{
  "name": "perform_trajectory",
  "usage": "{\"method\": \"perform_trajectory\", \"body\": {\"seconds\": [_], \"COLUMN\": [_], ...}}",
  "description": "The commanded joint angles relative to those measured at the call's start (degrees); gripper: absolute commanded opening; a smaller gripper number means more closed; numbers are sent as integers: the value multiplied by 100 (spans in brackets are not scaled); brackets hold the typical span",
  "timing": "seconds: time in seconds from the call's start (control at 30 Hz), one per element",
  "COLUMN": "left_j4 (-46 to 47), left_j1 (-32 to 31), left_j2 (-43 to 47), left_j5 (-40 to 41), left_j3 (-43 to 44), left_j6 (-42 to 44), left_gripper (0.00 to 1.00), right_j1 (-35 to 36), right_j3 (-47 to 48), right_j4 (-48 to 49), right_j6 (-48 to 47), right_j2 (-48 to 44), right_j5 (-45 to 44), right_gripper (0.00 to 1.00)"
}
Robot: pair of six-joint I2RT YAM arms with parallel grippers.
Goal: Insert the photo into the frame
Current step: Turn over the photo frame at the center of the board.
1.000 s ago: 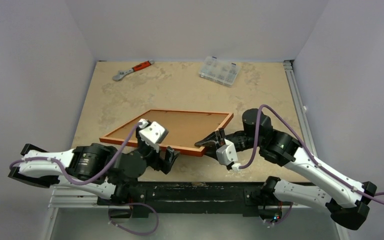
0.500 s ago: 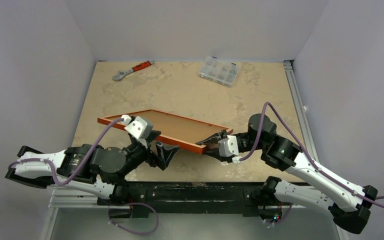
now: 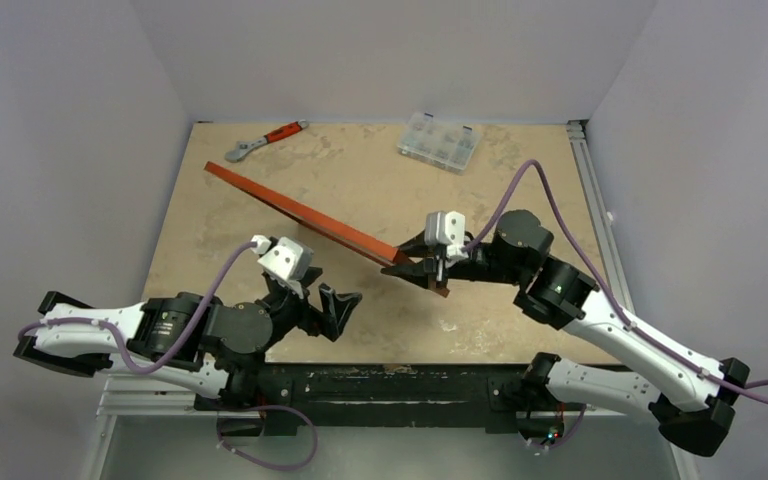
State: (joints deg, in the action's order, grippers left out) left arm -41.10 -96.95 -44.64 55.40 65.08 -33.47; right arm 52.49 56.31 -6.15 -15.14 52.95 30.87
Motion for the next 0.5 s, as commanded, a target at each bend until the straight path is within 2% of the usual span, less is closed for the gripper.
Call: {"method": "perform_trajectory", "body": {"seconds": [0.0,0.1,0.2,0.33,0.47], "left_j4": [-189,-403,-620,-990,-1640], "left_j1": [-33,-30,-23,-13,33], "left_j2": [-142,-258,-376,-568,-765], "left_j5": [272,376,495,697,805], "left_j3": [26,56,66,103,206], "left_j6": [-447,-713,-1028,-1618,-2544], "left_gripper": [81,81,81,81,81], "right_j1": [2,-136,-380,-1109,-1666], "right_j3": [301,284,220,-152,-408], "right_j4": [-955,-1036,-1135,-976,-1193], "right_j6": [1991,2612,3069,3805,4050], "right_j2": [487,571,538,342,280], "right_j5": [-683,-1052,-1067,-636,-428], "right_gripper": [0,0,0,0,0]}}
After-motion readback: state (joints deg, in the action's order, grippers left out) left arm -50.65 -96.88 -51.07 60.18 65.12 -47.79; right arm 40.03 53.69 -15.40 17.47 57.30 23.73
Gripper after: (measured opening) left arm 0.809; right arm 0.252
